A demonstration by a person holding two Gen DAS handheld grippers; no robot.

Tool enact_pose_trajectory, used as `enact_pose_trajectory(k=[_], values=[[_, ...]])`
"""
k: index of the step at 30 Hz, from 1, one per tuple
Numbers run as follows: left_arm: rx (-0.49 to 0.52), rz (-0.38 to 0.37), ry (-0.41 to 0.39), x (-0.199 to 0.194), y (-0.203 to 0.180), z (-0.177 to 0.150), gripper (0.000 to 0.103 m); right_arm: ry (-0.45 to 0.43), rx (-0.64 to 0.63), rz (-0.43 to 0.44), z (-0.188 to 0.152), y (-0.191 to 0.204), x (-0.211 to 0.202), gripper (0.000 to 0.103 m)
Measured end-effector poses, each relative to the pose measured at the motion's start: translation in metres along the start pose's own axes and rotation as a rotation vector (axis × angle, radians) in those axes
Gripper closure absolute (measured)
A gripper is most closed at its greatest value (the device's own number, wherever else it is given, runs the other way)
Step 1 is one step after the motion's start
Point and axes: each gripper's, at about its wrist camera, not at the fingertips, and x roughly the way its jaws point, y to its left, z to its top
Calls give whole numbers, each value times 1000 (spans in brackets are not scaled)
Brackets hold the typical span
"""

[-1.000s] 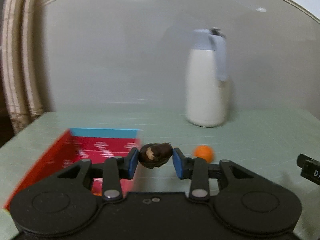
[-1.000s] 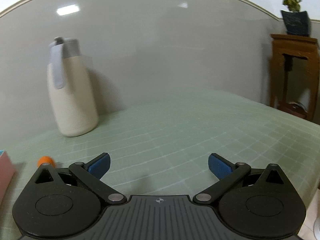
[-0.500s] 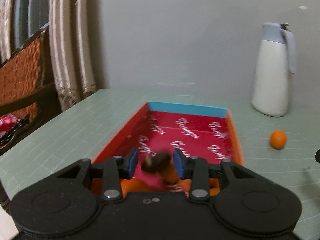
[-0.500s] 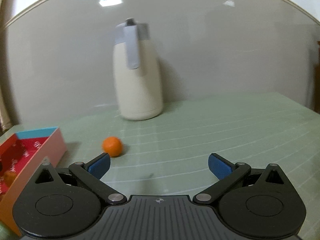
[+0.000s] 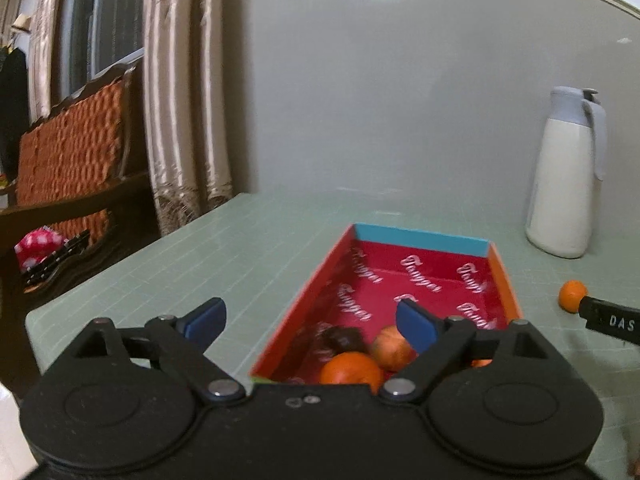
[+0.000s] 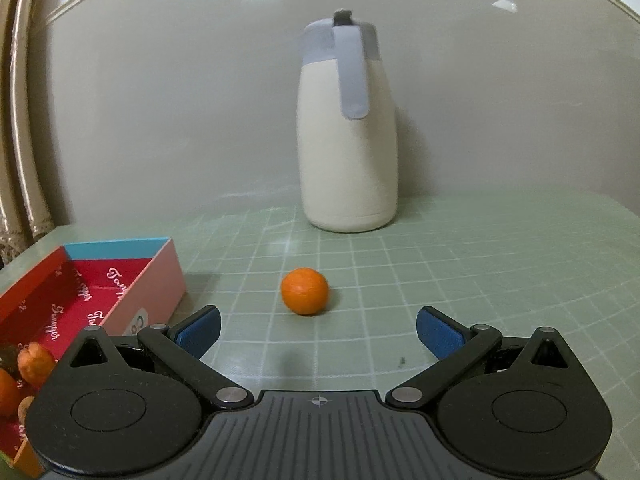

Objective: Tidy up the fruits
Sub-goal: 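Carry the chestnut with the left tool into the box and release, then grasp the last mandarin with the right tool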

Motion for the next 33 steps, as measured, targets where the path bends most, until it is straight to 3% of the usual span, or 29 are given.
enact_pose_trajectory(k=[10, 12, 13, 14, 18, 19, 21, 25, 33], values=[[-7, 78, -16, 0, 19, -9, 14, 61, 6, -8, 16, 11, 43, 0], [-8, 96, -13, 1, 23, -9, 12, 81, 23, -14, 20, 9, 56, 13], [-10, 97, -10, 2, 25, -9, 12, 104, 34, -9, 22, 7, 62, 30], [-15, 99, -7, 3, 27, -9, 12, 125, 48, -6, 23, 5, 67, 35], [-31, 104, 2, 4, 33, -9, 12, 155, 62, -25, 23, 2, 83, 35], [-35, 105, 6, 4, 35, -9, 12, 155, 59, -22, 23, 2, 84, 38], [-46, 106, 17, 5, 38, -10, 12, 163, 44, -17, 23, 5, 88, 53], [-69, 120, 26, 6, 44, -10, 12, 160, 20, -21, 23, 10, 89, 64], [-141, 155, 38, 6, 61, -8, 12, 119, 9, 63, 21, 16, 69, 65]])
